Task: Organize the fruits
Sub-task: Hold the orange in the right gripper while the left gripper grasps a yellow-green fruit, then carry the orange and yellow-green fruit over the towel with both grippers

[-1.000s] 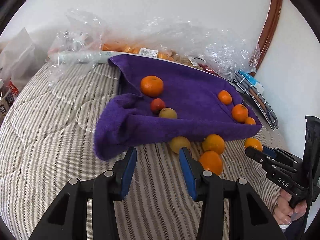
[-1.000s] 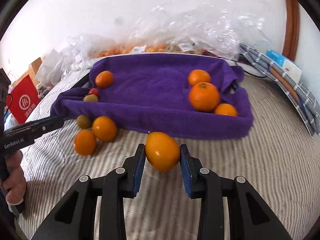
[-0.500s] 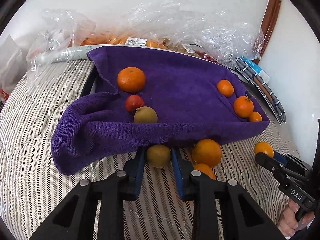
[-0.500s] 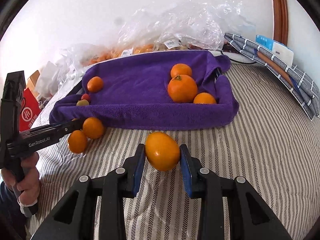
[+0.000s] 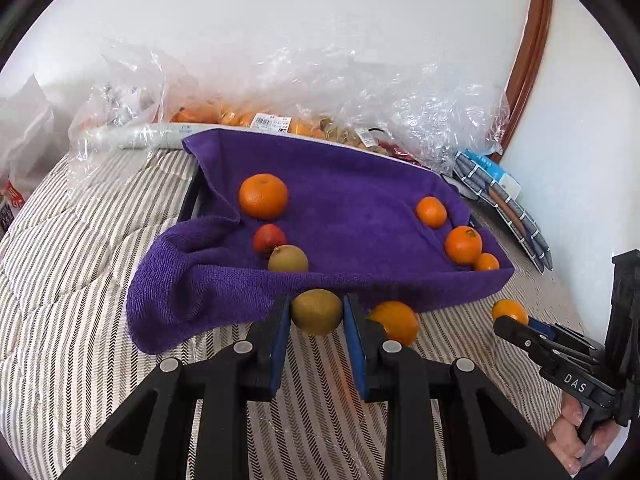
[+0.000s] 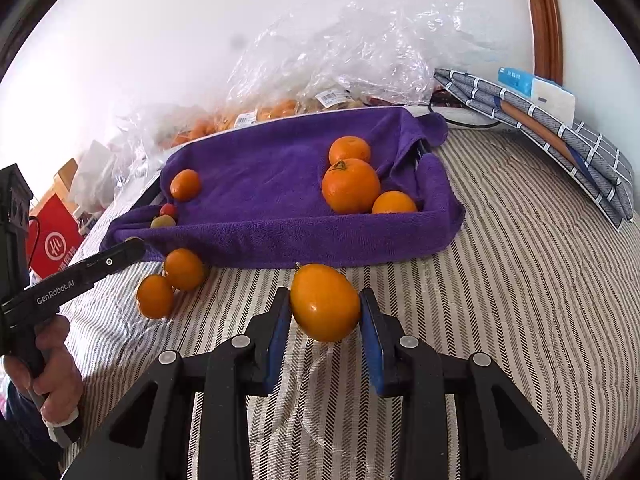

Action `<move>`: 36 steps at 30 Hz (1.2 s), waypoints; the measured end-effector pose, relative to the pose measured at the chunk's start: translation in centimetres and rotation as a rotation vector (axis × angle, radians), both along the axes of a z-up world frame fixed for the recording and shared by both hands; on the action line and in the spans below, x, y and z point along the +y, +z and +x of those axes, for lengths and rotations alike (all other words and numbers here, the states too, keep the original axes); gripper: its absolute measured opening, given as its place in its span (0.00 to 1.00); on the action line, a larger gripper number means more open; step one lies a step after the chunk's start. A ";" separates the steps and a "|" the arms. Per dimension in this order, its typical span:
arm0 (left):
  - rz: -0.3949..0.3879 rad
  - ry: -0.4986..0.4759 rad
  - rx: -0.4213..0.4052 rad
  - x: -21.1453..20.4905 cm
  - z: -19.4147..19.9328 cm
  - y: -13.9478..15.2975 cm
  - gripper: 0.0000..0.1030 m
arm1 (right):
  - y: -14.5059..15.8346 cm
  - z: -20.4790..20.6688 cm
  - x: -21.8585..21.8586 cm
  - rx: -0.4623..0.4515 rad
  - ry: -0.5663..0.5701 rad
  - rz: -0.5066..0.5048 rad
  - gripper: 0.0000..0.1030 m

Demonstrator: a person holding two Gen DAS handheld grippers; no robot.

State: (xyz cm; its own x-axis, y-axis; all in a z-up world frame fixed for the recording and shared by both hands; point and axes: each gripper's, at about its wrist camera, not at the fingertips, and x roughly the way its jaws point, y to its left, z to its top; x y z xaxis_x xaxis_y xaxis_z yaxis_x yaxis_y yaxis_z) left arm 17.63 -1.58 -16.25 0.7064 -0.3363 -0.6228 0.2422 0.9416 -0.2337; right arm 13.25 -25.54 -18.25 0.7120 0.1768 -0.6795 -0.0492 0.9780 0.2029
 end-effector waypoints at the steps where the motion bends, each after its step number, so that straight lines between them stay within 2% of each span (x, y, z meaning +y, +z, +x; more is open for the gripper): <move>1: 0.006 0.001 -0.007 0.0 -0.1 0.1 0.25 | 0.0 -0.1 -0.1 -0.005 -0.007 0.003 0.33; 11: -0.035 0.047 -0.002 1.1 0.0 0.2 0.25 | 0.4 -0.5 -1.0 -0.034 -0.029 0.048 0.33; 16: -0.069 0.059 0.011 1.8 0.0 0.3 0.25 | 0.3 -0.3 -0.9 -0.008 -0.053 0.029 0.33; 18: -0.095 0.053 0.010 2.2 -0.1 0.5 0.25 | 0.4 -0.4 -1.0 -0.002 -0.053 0.049 0.33; 22: -0.090 0.086 0.005 2.8 -0.1 1.4 0.25 | 1.6 -0.6 -1.2 -0.026 -0.058 0.082 0.33; 29: -0.084 0.111 -0.015 3.3 2.0 4.1 0.25 | 4.9 1.9 -0.6 -0.109 -0.028 0.084 0.33; 36: -0.059 0.136 -0.032 2.4 6.1 4.8 0.25 | 4.6 5.5 1.3 -0.120 0.015 0.065 0.33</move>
